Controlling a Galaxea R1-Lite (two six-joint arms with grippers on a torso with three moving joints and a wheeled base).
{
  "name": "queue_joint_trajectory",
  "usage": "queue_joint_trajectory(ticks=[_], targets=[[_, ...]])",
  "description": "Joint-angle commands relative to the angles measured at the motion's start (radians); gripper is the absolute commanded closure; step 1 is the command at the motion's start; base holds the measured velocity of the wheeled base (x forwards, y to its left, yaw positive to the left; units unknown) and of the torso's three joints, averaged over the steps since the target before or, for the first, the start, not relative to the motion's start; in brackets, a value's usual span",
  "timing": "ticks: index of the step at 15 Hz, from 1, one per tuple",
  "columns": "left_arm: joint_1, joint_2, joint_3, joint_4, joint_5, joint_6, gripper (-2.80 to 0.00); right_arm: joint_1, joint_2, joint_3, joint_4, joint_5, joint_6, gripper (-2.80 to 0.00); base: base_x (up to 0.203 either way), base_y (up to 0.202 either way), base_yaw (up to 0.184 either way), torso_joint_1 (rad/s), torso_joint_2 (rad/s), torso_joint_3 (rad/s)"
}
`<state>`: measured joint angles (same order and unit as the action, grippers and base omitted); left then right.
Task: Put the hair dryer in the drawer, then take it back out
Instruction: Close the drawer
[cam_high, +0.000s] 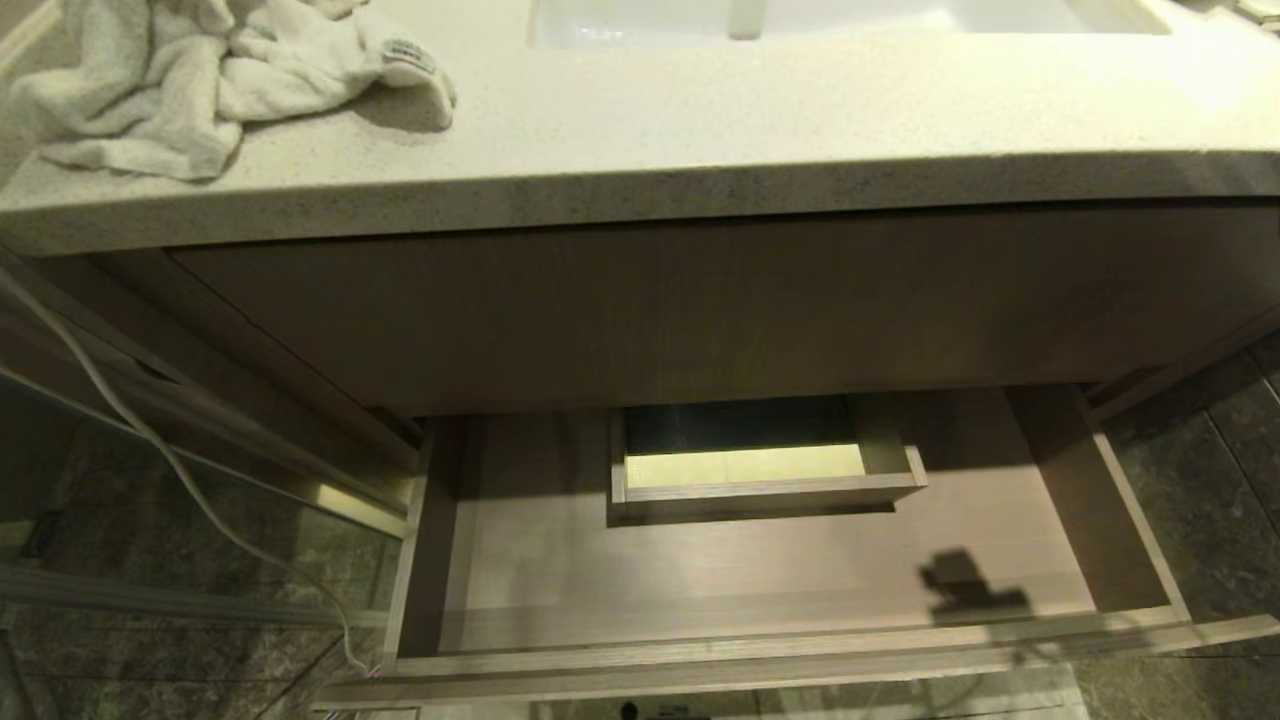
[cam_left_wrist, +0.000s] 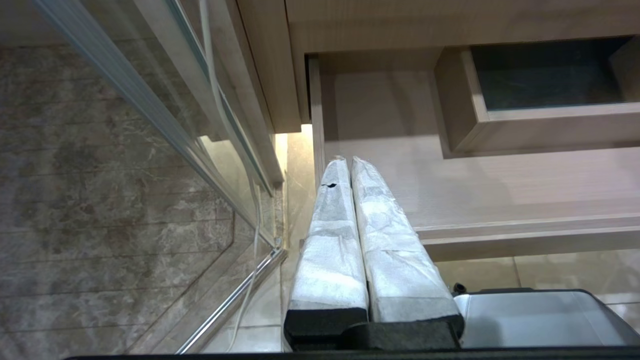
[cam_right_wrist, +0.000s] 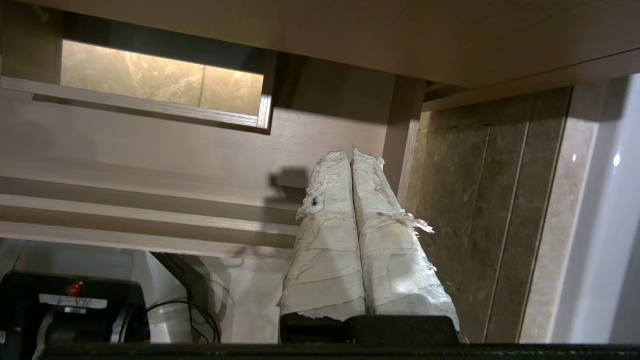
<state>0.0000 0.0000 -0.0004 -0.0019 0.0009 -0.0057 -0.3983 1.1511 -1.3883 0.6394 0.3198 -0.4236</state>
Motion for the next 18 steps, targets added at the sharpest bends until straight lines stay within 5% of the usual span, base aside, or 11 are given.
queue_joint_trajectory(ticks=[1, 8, 18], targets=[[0.0, 0.001, 0.0, -0.001, -0.001, 0.0, 0.0, 0.0, -0.002, 0.005, 0.002, 0.002, -0.003, 0.0, 0.0, 0.0, 0.0, -0.226, 0.5, 0.277], [0.0, 0.001, 0.0, -0.001, 0.001, 0.0, 0.0, 0.001, -0.008, 0.022, 0.002, 0.002, -0.004, 0.0, 0.0, 0.0, 0.0, -0.056, 0.13, 0.071], [0.0, 0.001, 0.0, -0.001, 0.0, 0.0, 0.0, 0.001, -0.021, 0.043, -0.007, 0.004, -0.007, 0.0, 0.0, 0.0, 0.0, -0.185, 0.44, 0.254]])
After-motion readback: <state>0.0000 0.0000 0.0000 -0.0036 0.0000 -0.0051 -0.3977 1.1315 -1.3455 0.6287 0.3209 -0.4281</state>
